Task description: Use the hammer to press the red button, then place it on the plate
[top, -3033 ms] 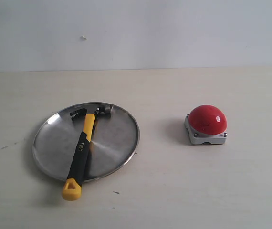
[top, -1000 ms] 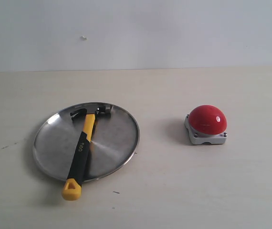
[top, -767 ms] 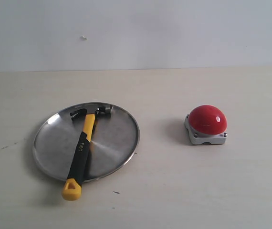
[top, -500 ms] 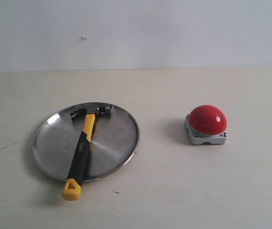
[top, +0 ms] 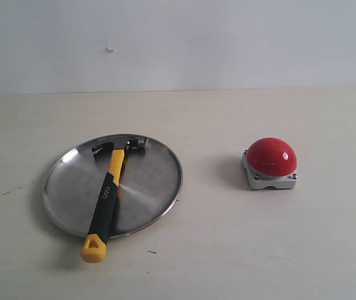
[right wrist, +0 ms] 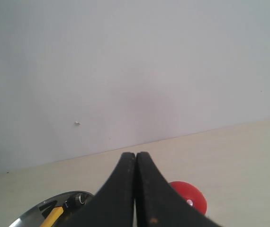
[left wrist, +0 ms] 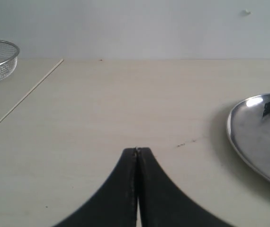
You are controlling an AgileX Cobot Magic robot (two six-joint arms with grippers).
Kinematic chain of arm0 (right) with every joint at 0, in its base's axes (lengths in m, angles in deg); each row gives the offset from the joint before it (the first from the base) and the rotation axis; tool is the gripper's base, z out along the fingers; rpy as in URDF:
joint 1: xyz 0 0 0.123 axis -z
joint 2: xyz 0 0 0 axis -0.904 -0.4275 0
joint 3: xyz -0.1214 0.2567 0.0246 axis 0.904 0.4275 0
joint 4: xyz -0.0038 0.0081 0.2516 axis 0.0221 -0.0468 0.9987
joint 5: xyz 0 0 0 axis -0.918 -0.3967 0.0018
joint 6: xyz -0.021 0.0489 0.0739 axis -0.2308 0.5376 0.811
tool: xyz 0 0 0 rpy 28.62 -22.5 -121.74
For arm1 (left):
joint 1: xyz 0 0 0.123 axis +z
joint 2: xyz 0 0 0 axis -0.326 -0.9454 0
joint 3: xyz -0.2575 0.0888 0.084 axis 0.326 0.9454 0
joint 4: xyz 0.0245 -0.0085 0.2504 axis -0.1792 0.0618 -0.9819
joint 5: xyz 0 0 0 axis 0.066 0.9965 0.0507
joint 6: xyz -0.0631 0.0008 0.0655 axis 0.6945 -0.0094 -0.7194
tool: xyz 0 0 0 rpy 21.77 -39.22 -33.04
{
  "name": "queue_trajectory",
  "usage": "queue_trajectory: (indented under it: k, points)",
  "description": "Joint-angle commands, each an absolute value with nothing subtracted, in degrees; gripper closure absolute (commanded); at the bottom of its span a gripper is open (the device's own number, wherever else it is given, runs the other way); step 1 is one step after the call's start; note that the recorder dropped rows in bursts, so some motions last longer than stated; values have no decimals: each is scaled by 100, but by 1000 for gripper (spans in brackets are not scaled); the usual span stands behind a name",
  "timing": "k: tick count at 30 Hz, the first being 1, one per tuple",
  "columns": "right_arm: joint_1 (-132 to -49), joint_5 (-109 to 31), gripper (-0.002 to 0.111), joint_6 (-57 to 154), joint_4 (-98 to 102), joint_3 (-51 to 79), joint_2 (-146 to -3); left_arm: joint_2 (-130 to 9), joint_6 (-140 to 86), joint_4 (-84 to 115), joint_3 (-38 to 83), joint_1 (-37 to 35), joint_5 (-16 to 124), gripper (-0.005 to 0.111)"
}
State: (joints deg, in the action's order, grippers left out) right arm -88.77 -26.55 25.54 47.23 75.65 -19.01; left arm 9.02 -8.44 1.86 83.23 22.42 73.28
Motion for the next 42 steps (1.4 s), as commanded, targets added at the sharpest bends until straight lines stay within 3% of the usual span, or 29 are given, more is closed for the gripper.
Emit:
queue_trajectory:
  k: [1, 22, 42]
  points:
    - [-8872, -2643, 108, 2546, 4700, 7600, -1866, 936, -872, 154, 8344, 2252, 7231, 107]
    - [-8816, -2657, 108, 2145, 4683, 7600, -1866, 936, -872, 154, 8344, 2252, 7231, 107]
    - [-7185, -2931, 108, 2157, 4705, 7600, -1048, 936, -872, 154, 8344, 2252, 7231, 107]
